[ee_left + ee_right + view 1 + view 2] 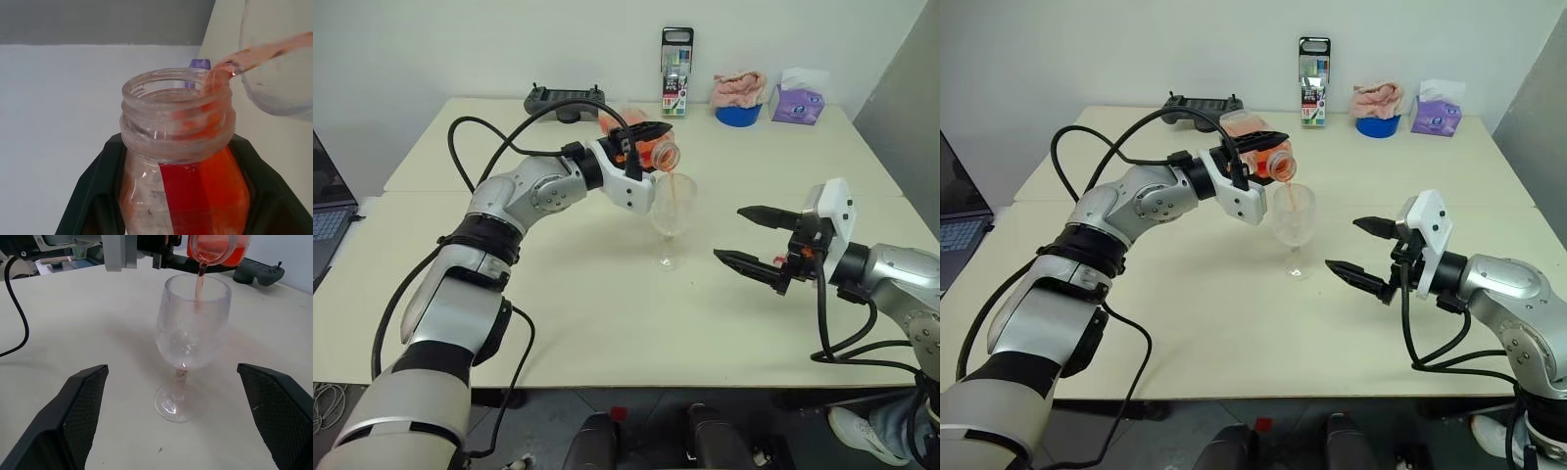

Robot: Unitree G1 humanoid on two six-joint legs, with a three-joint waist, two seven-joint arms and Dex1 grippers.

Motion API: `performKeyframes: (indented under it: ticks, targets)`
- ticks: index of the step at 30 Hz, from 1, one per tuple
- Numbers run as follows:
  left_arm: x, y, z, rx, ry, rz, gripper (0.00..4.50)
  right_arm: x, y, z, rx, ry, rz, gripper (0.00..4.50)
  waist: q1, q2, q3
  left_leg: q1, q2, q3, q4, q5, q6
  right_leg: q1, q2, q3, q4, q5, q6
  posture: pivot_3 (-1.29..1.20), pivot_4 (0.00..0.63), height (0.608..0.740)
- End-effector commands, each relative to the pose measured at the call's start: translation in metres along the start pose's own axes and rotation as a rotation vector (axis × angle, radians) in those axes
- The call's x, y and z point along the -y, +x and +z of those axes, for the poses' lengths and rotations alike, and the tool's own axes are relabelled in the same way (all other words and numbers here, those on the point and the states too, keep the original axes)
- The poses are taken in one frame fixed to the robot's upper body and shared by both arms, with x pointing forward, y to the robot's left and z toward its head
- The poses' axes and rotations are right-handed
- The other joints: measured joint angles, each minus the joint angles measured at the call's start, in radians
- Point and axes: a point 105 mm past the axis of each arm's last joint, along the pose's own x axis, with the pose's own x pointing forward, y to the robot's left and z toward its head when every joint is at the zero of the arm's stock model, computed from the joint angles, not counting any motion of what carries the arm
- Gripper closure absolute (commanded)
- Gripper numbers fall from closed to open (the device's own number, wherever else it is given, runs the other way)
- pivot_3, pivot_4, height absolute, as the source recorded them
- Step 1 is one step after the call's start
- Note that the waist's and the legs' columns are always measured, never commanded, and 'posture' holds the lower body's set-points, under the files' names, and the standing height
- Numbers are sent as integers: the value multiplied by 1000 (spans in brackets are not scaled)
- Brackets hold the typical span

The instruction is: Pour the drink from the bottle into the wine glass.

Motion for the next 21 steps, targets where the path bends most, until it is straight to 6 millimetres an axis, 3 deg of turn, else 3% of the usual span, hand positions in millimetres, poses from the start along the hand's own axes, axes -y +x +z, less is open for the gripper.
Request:
performKeyframes:
  ticks: [1, 21]
  targets:
    - [-26, 3, 2, 24, 59, 69, 2372, 7, 1, 13, 43, -51, -37, 0, 0, 0, 0, 0, 0, 0, 0, 0, 0, 0, 0, 0, 0, 0, 0, 0, 150, 740]
    - [-26, 1, 7, 63, 111, 44, 2372, 11, 5, 17, 51, -82, -62, 0, 0, 0, 0, 0, 0, 0, 1, 0, 0, 0, 0, 0, 1, 0, 0, 0, 150, 740]
